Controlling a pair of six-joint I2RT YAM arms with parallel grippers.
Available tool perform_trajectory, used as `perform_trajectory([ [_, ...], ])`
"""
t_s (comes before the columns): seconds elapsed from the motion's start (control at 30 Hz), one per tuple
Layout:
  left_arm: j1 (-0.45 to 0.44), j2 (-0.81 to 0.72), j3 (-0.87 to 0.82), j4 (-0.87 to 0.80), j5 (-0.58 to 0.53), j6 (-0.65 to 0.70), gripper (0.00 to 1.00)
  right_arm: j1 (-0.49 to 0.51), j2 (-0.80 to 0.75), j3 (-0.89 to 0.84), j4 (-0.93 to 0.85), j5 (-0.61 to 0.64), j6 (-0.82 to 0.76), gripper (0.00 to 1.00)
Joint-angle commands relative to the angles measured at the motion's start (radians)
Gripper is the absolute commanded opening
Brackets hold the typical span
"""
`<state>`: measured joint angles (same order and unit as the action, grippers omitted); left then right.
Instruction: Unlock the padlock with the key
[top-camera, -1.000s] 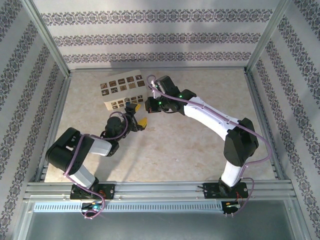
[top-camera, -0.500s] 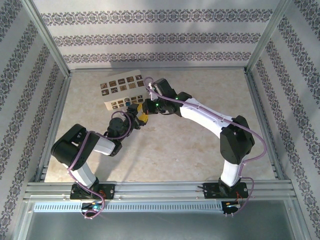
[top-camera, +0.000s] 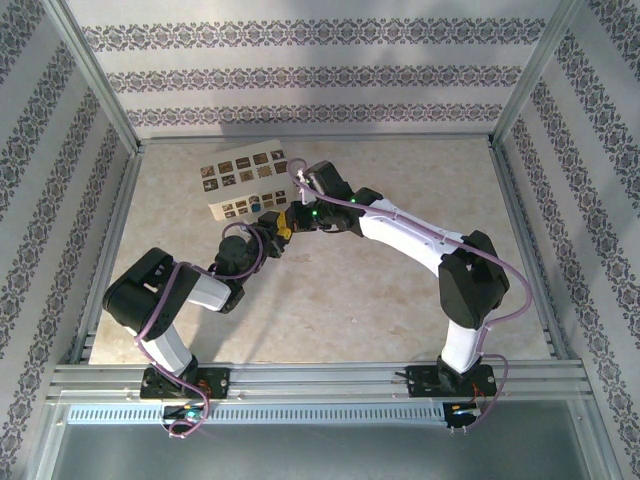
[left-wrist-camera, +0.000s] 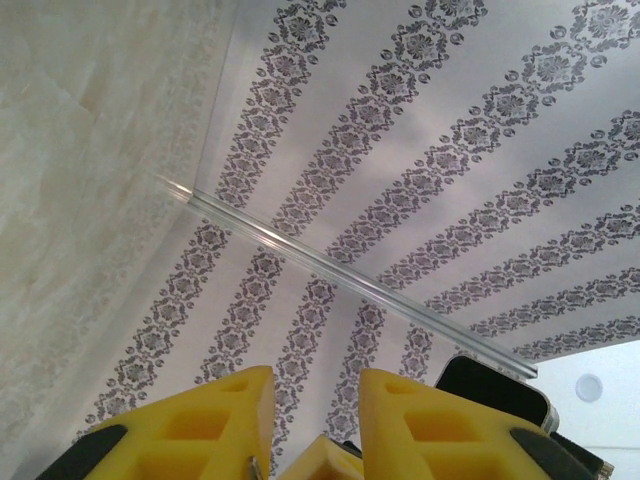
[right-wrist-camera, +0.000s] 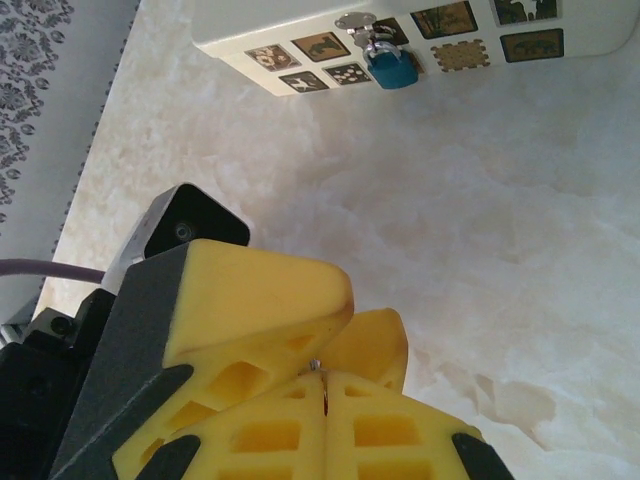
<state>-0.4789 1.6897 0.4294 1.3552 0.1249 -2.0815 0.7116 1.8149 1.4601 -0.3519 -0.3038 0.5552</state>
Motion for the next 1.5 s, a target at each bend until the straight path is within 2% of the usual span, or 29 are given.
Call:
perform_trajectory([
  [0.0,-0.014,0.003,-0.003,0.073,-0.015,-0.126,0.25,0.009,-0.034,-0.020,-0.001,0.019,0.011,0.00],
  [0.27,-0.016,0.005,-0.018,0.073,-0.027,-0.121,0.16,0.008,-0.053,-0.025,0.000,0.028,0.011,0.00],
  [0.97,-0.015,0.010,-0.040,0.073,-0.045,-0.107,0.09,0.006,-0.086,-0.049,-0.002,0.042,0.010,0.00],
  [1.23,-0.015,0.007,-0.047,0.073,-0.050,-0.096,0.05,0.004,-0.104,-0.060,0.000,0.048,0.011,0.00],
  [1.33,-0.015,0.003,-0.052,0.073,-0.062,-0.063,0.00,-0.001,-0.122,-0.072,0.007,0.043,0.009,0.00],
  [1.4,-0.015,-0.004,-0.043,0.070,-0.055,-0.006,0.00,-0.009,-0.143,-0.094,0.029,0.023,0.009,0.08],
  [1.47,-0.011,-0.010,-0.023,0.065,-0.035,0.072,0.00,-0.025,-0.182,-0.138,0.077,-0.013,0.009,0.21],
])
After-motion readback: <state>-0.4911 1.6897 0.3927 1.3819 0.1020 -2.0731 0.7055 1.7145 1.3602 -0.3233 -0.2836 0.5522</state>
